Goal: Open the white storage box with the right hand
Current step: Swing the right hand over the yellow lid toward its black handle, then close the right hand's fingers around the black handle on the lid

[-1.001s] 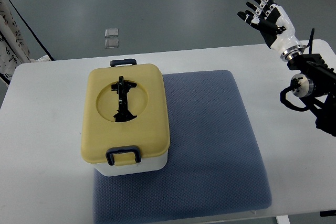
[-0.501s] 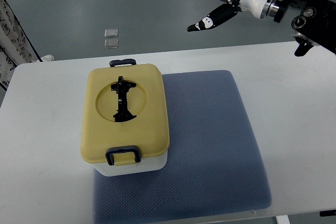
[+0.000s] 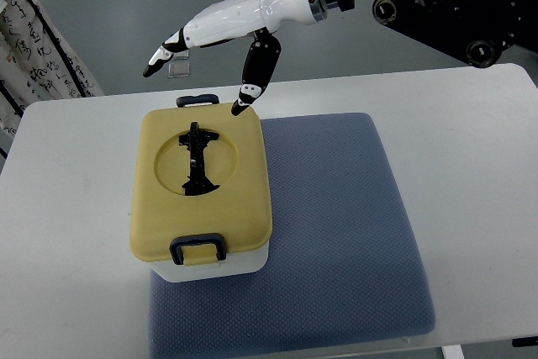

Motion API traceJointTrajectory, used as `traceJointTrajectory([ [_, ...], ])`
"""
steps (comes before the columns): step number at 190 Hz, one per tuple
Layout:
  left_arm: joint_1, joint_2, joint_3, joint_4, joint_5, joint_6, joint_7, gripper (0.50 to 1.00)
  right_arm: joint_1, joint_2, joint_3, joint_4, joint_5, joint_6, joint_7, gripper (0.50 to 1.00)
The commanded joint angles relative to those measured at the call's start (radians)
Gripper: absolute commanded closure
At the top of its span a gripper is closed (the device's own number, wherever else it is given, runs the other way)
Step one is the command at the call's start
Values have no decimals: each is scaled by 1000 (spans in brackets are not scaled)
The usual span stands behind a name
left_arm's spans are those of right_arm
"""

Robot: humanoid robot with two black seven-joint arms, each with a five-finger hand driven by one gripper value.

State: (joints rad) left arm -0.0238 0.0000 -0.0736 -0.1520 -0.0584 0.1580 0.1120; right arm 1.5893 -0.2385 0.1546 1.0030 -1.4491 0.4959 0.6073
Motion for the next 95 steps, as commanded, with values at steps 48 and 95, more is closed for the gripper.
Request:
traceJointTrajectory([
  [48,-1,0,0,-1,0,0,0,500,37,113,-89,20,-165,-11,4,595],
  [95,-1,0,0,0,0,0,0,500,15,134,-90,20,-194,-39,-1,660],
])
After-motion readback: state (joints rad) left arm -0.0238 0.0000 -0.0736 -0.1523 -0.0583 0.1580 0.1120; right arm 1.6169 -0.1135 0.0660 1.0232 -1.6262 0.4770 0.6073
